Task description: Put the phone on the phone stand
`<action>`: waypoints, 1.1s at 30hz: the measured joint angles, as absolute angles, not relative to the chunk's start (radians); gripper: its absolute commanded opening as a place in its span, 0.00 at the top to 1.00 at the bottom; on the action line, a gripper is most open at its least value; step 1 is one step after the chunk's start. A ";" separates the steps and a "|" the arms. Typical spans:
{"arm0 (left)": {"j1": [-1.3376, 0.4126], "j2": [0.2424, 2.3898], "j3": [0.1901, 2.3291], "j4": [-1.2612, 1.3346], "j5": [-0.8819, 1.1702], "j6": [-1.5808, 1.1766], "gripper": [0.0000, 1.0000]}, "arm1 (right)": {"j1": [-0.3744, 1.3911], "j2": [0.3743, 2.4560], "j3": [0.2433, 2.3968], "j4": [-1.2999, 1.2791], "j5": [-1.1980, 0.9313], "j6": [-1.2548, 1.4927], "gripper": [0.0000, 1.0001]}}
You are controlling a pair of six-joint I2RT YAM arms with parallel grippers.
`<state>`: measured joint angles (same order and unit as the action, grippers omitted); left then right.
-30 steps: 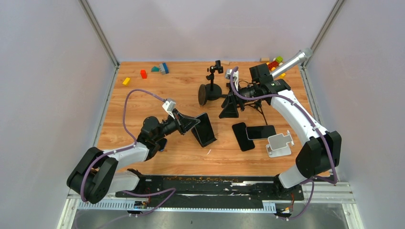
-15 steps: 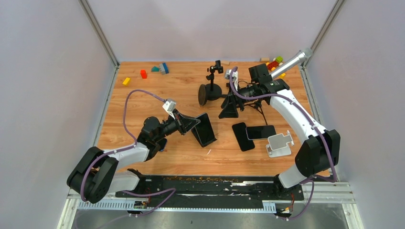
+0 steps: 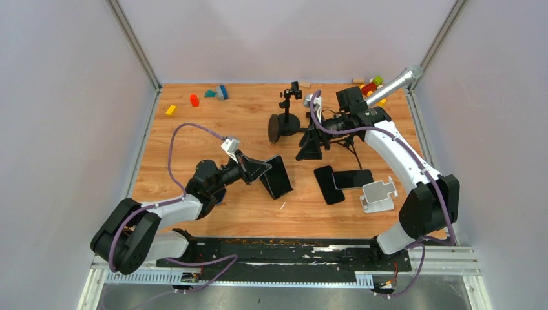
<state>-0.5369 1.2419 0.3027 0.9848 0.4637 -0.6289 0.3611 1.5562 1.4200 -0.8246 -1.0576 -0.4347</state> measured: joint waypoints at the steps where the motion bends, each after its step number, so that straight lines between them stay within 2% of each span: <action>1: -0.537 1.242 0.301 0.985 0.463 -0.629 1.00 | 0.361 1.556 1.420 -0.825 -1.057 -0.435 0.26; 6: -0.537 1.242 0.300 0.986 0.461 -0.628 0.99 | 0.360 1.556 1.420 -0.825 -1.058 -0.435 0.26; 15: -0.537 1.242 0.295 0.985 0.446 -0.622 0.81 | 0.360 1.556 1.420 -0.825 -1.058 -0.435 0.26; 22: -0.537 1.239 0.294 0.955 0.418 -0.587 0.63 | 0.360 1.557 1.420 -0.825 -1.066 -0.435 0.26; 30: -0.537 1.238 0.294 0.917 0.389 -0.535 0.49 | 0.359 1.573 1.420 -0.825 -1.076 -0.435 0.26; 33: -0.537 1.237 0.294 0.906 0.383 -0.524 0.40 | 0.359 1.573 1.420 -0.825 -1.077 -0.435 0.26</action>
<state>-0.5373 1.2373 0.2939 0.9062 0.3828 -0.5236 0.3588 1.5730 1.4197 -0.8246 -1.0767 -0.4347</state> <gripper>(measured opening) 0.531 0.743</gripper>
